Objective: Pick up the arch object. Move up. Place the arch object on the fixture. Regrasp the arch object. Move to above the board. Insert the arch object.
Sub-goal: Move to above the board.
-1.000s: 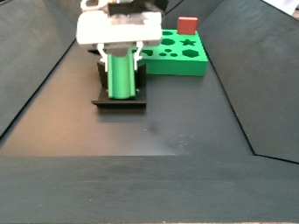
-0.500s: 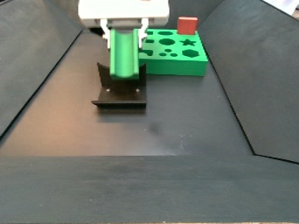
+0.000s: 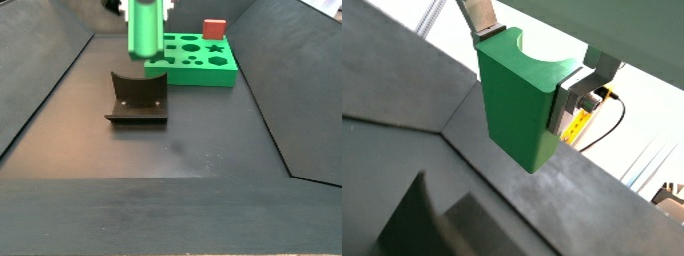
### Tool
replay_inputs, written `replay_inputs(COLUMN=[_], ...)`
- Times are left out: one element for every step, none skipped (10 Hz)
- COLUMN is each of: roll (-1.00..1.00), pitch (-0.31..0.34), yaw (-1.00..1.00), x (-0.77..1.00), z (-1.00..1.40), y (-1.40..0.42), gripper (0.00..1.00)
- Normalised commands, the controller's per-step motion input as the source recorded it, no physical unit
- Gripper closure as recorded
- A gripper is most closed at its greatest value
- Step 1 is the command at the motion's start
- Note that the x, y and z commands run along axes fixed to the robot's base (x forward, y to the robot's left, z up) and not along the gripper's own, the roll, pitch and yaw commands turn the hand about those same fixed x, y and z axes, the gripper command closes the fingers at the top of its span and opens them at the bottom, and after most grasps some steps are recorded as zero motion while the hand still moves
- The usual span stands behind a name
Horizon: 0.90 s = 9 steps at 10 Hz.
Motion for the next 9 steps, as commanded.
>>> replay_inputs(roll=[-0.04,-0.04,-0.04,-0.04,-0.05,-0.05,-0.04,-0.05,-1.0], pitch=[0.073,0.055,0.041,0.035,0.022,0.02,0.024,0.027,0.013], yaw=[0.06,0.06,0.06,0.06,0.05,0.05,0.03,0.03,-0.05], x=[-0.11,-0.11,-0.1,-0.1,-0.08,-0.07,-0.04,-0.03,-0.36], z=[1.0,1.0,1.0,1.0,0.85,0.73,0.5,0.38,0.29], y=[-0.07,-0.06,-0.06,-0.05,-0.03,-0.03,-0.02,-0.02,-1.0], gripper=[1.0,1.0,1.0,1.0,1.0,1.0,1.0,1.0,1.0])
